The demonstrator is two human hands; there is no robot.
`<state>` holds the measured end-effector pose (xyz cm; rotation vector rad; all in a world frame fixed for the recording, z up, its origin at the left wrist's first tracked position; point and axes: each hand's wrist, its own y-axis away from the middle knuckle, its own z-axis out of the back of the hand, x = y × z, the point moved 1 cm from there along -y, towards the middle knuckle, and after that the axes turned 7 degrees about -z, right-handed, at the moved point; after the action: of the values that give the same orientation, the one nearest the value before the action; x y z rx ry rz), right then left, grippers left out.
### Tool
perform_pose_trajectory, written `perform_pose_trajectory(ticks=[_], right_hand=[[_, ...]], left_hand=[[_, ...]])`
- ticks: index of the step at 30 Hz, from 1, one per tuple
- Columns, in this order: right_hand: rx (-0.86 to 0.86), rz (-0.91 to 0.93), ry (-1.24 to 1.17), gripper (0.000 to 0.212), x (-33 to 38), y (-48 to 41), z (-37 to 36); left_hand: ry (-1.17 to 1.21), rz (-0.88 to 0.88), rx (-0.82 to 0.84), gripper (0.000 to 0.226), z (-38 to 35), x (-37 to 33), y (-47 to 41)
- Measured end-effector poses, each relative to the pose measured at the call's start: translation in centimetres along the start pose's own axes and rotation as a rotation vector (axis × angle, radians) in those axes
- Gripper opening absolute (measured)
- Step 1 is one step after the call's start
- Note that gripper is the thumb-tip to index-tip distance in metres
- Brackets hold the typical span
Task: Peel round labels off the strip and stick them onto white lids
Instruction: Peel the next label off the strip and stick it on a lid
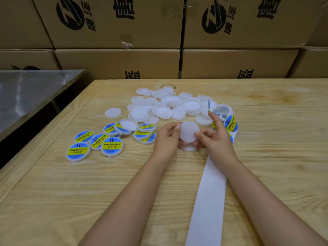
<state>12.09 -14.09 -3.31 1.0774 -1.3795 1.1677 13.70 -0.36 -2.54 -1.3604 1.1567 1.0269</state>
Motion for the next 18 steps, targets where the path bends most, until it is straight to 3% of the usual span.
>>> perform_pose_trajectory(ticks=[6,11,15,18], right_hand=[[0.024,0.0,-0.052,0.069,0.2,0.2,0.1],[-0.089,0.031,-0.058,0.039,0.6,-0.1,0.6],[-0.075,-0.072,-0.286,0.009,0.6,-0.4,1.1],[0.051,-0.128,-0.304,0.021,0.5,-0.3,1.1]], left_hand=[[0.19,0.174,0.163,0.018,1.5,-0.9,-0.1],[0.316,0.239,0.141,0.012,1.9,-1.1,-0.3],[0.332,0.243,0.162,0.012,2.2,-1.2,-0.4],[0.315,0.231,0.184,0.012,2.1,-1.2,-0.3]])
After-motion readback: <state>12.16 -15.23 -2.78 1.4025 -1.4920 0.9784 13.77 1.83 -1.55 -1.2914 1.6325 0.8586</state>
